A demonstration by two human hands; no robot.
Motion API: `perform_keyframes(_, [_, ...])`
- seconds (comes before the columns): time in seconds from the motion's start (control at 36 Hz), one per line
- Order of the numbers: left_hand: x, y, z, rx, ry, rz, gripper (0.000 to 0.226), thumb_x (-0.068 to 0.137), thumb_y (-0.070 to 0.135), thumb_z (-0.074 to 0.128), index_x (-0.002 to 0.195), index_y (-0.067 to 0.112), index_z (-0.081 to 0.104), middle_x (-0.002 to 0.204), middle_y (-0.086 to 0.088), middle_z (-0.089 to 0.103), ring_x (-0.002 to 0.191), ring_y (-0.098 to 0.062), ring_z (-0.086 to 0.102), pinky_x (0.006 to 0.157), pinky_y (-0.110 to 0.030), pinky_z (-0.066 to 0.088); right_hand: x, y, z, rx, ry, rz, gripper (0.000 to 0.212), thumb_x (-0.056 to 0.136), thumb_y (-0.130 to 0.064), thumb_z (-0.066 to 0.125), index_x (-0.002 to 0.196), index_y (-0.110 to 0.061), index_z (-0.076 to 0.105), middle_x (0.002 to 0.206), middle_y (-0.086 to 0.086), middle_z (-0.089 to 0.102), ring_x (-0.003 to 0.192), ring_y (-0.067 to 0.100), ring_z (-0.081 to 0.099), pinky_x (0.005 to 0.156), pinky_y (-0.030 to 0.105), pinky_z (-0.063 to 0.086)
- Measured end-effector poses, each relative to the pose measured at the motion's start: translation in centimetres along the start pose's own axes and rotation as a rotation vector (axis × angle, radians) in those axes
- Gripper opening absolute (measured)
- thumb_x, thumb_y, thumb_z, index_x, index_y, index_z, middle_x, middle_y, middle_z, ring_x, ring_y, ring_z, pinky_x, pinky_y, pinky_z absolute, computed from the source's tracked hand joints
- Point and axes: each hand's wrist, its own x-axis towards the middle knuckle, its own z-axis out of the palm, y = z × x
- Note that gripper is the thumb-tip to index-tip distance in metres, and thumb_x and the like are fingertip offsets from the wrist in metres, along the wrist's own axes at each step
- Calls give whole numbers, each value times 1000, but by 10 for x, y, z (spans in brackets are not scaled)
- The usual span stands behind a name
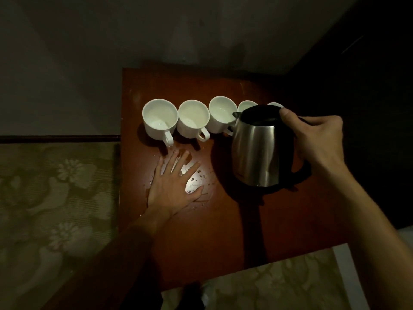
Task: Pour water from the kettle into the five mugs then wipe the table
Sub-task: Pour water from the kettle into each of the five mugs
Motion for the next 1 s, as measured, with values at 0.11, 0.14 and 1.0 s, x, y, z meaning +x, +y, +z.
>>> perform_keyframes(0.11, [0, 1, -1, 3, -18, -10, 73, 90, 76, 34, 155, 43, 39, 170, -1, 22, 159, -24, 9, 126, -55, 5, 1, -2, 1, -7, 12, 11, 44, 92, -58, 78, 109, -18, 85, 92, -5, 81, 79, 7, 78, 67, 23, 57])
perform_keyframes(0.14, [0, 1, -2, 5, -28, -13, 73, 90, 76, 33, 155, 44, 38, 170, -1, 21, 159, -23, 8, 126, -54, 3, 1, -3, 1, -11, 10, 10, 44, 92, -58, 78, 109, -18, 85, 92, -4, 81, 81, 9, 78, 69, 25, 58])
perform_keyframes(1.0, [0, 1, -3, -7, -31, -2, 72, 91, 75, 38, 156, 43, 37, 170, -2, 20, 159, -24, 7, 126, -54, 3, 7, -8, 5, -12, 14, 52, 42, 90, -59, 80, 104, -20, 85, 93, -3, 82, 84, 12, 80, 78, 39, 66])
